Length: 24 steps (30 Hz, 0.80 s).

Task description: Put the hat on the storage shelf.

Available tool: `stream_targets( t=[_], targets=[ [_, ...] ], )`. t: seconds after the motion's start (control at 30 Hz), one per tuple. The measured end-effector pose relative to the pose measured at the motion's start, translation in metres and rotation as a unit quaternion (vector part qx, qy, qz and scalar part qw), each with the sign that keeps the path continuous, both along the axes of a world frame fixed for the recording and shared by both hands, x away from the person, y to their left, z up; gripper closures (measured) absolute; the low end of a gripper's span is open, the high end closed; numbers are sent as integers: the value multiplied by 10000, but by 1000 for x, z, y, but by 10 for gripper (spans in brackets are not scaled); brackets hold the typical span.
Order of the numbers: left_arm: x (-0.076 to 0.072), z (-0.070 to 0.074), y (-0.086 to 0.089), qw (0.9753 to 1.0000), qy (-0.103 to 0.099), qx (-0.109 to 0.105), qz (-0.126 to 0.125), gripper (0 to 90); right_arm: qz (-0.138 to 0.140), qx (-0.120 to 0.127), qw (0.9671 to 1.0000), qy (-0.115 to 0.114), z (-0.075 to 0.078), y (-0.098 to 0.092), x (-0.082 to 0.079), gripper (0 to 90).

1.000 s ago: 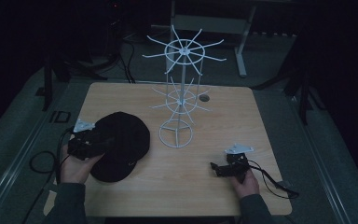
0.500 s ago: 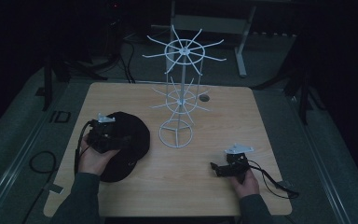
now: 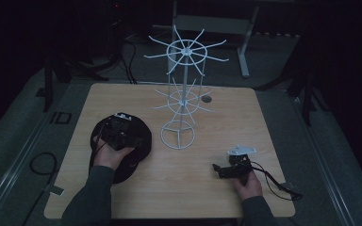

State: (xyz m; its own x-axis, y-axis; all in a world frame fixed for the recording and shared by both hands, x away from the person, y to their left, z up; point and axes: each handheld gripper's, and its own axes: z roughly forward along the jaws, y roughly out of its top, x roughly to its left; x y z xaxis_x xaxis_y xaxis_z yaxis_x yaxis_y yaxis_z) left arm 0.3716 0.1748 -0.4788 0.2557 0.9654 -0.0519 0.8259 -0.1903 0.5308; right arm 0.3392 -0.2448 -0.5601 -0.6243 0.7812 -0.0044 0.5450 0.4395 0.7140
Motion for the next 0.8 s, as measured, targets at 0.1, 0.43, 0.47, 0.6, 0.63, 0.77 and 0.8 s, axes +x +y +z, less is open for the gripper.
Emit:
stream_targets(
  t=[0.1, 0.43, 0.47, 0.6, 0.63, 0.77, 0.8],
  targets=[
    [2, -2, -1, 9999, 66, 70, 52, 78, 0, -1, 10000, -1, 0, 0, 0, 109],
    [1, -18, 8, 9974, 561, 285, 353, 266, -2, 1, 10000, 1, 0, 0, 0, 108],
    [0, -20, 9, 9972, 592, 288, 344, 266, -2, 1, 10000, 1, 0, 0, 0, 108],
    [-2, -21, 11, 9968, 653, 376, 263, 390, -1, 0, 10000, 0, 0, 0, 0, 109],
    [-2, -21, 11, 9967, 662, 397, 247, 435, -1, 1, 10000, 1, 0, 0, 0, 109],
    [-4, -24, 14, 9964, 714, 433, 116, 591, -2, 1, 10000, 1, 0, 0, 0, 109],
    [-4, -24, 15, 9965, 716, 428, 74, 673, -1, 0, 10000, 0, 0, 0, 0, 109]
  ],
)
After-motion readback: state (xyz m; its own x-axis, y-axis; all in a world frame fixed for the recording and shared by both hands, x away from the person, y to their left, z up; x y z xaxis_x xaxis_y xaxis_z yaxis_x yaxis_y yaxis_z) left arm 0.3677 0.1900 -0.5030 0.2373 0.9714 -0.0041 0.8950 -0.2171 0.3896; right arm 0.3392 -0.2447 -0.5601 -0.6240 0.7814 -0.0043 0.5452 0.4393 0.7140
